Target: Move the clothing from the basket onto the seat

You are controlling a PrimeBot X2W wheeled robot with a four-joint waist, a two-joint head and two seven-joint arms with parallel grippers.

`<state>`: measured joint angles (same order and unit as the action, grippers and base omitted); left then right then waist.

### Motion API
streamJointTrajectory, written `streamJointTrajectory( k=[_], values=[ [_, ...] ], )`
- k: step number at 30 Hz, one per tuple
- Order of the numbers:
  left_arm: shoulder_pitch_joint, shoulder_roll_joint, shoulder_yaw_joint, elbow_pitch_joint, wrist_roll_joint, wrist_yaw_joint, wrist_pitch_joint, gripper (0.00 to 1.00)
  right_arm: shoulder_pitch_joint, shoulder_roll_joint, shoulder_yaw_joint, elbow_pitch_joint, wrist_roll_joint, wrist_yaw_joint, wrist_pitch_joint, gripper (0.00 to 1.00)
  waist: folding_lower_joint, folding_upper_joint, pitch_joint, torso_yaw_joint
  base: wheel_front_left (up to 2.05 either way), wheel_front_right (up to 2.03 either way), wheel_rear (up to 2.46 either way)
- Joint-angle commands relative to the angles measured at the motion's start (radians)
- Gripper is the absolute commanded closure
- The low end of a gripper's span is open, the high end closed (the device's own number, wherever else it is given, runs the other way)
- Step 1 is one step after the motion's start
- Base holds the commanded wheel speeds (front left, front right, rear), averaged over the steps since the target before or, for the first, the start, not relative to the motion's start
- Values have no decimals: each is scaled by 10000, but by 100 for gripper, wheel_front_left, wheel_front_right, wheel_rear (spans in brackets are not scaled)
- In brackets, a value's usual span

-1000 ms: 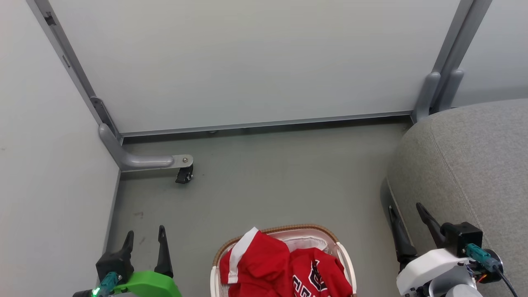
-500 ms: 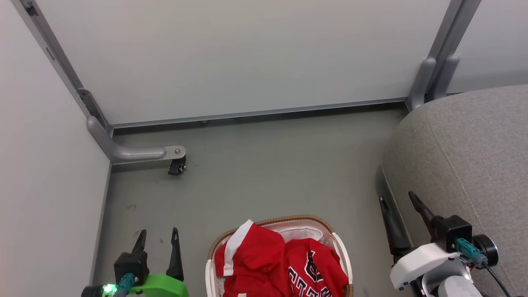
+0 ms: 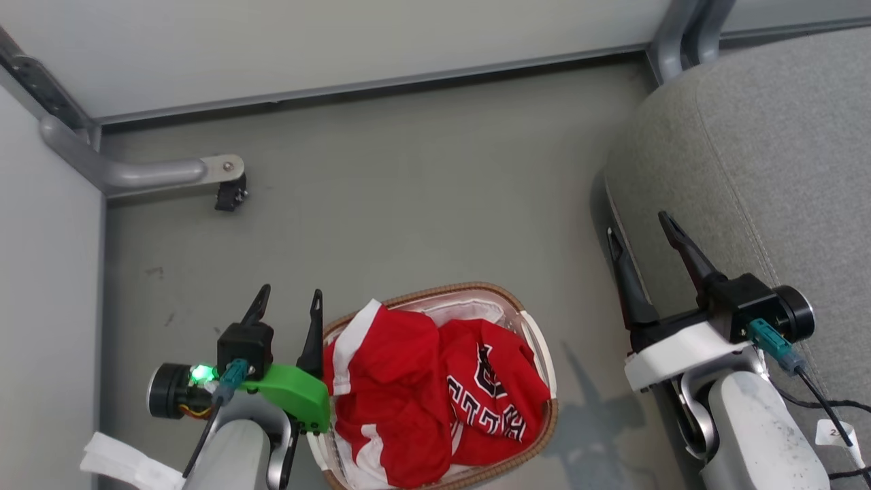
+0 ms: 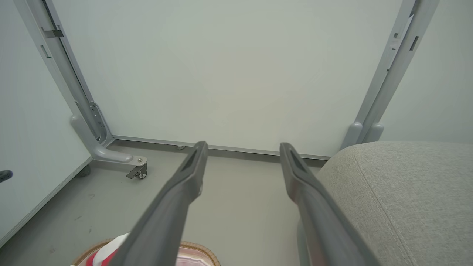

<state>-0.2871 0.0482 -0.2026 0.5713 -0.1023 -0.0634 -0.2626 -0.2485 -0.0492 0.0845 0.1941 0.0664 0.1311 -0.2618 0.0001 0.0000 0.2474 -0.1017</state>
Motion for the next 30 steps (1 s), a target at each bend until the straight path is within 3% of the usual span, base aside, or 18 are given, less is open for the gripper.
streamJointTrajectory(
  k=[1, 13, 30],
  values=[
    [-380, 46, -15, 117, 127, -96, -34, 0, -231, -34, 44, -113, 78, -6, -48, 0, -1, 0, 1210, -785, 0, 0, 0],
    [-2006, 322, -198, 1332, 682, -374, -22, 0, -1063, -26, 289, -364, 717, -6, -48, 0, -1, 0, 3287, -1633, 0, 0, 0],
    [-2838, 454, -1689, 3036, 1046, -650, -24, 0, -1541, -29, 570, -468, 1103, -6, -48, 0, -1, 0, 4990, -2082, 0, 0, 0]
  ],
)
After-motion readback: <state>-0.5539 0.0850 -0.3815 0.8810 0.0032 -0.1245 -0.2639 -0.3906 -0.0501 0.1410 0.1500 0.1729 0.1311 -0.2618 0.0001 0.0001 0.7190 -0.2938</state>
